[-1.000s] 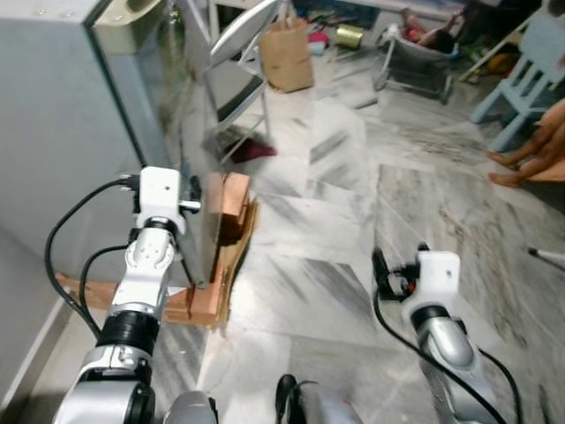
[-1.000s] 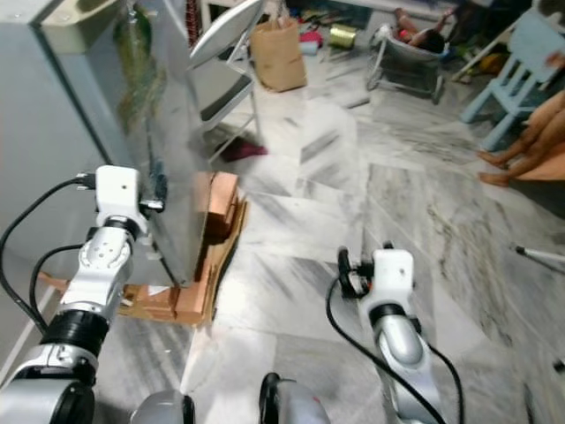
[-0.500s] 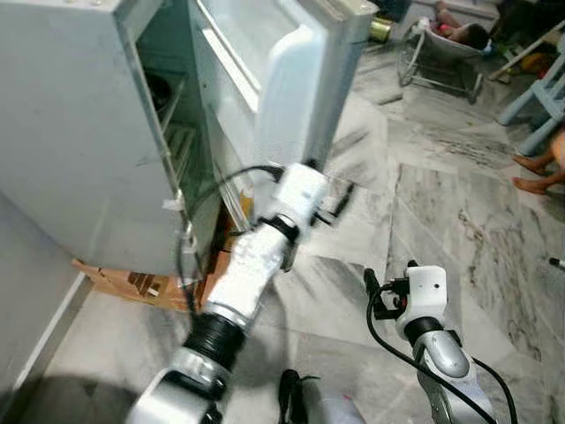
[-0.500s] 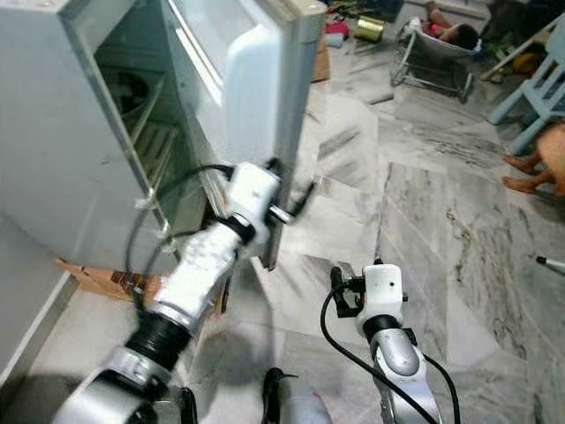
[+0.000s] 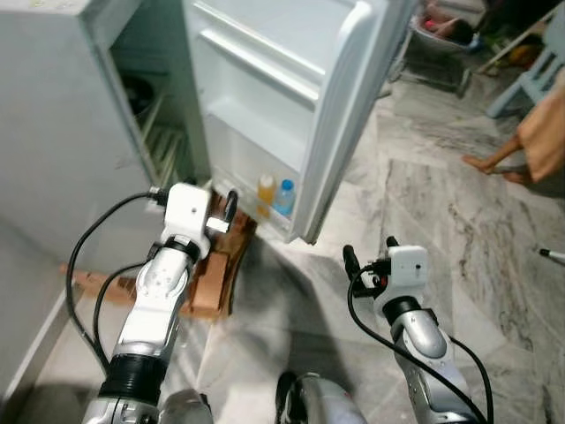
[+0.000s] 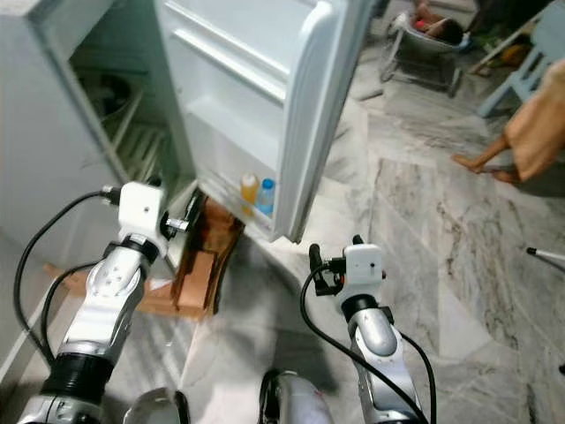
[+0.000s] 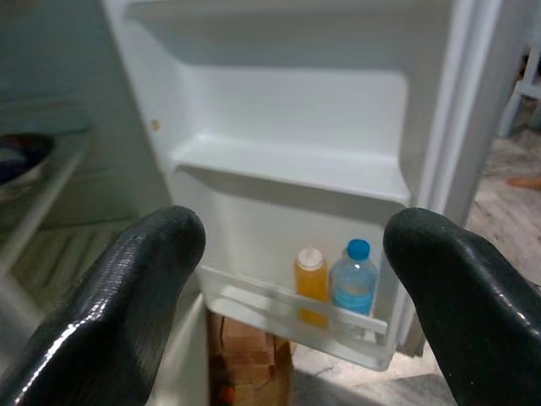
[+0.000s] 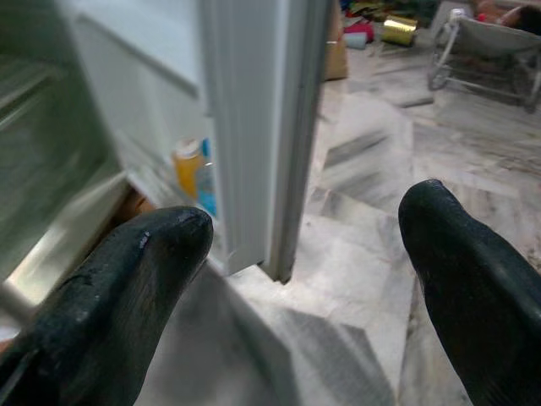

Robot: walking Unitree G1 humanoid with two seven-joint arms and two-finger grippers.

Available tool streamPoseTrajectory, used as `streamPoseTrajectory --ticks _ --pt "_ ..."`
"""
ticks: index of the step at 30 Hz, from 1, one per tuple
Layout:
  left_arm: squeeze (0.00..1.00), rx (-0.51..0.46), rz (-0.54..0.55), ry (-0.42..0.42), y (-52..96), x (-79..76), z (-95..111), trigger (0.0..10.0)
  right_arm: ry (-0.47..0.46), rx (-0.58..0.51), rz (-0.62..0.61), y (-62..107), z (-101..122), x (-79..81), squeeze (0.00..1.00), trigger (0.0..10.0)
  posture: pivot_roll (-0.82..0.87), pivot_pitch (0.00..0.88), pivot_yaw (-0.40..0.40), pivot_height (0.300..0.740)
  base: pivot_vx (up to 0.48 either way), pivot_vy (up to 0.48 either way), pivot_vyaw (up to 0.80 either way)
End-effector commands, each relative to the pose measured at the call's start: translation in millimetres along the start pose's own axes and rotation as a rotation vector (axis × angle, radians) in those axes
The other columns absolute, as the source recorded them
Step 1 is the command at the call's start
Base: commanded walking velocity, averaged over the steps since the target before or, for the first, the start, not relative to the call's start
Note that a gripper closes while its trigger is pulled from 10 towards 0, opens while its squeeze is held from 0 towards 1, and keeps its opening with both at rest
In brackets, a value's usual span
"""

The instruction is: Restocking fridge

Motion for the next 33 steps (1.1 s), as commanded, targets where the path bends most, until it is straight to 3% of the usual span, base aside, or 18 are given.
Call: streamPoseTrajectory --ticks 1,7,20,33 --pt "0.0 -0.003 -0.013 -0.009 4.1 -5.2 2.6 10.0 0.014 -0.015 -0.039 0.4 4.0 -12.6 0.0 10.0 0.09 0.122 -0.085 0.74 0.322 -0.352 -0.45" --pt "0.0 0.028 0.005 -0.012 14.9 -0.5 -3.4 10.0 0.011 -0.037 -0.037 -5.0 9.9 -10.0 0.0 10.0 0.1 0.118 -0.086 0.74 0.327 -0.348 -0.08" --pt "0.0 0.062 0.025 -0.023 15.8 -2.3 -4.5 10.0 0.006 -0.066 -0.041 -9.8 16.9 -8.2 0.0 10.0 0.1 0.128 -0.073 0.74 0.366 -0.303 0.0" --pt "0.0 0.072 0.035 -0.053 -8.3 -4.9 -1.5 10.0 0.028 -0.112 -0.039 -19.1 31.6 -9.7 0.0 10.0 0.09 0.136 -0.075 0.74 0.449 -0.019 -0.16"
Point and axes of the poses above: a point about 5 cm out from each wrist's last joint towards the gripper, its own y axis pointing back from the gripper into the wrist, its own z axis along the axis of the wrist's last joint, x = y × z, the point moved 5 cm from there along -y, pointing out of the wrist towards the gripper, and after that the axes turned 10 degrees about -y, right-handed, at the moved point
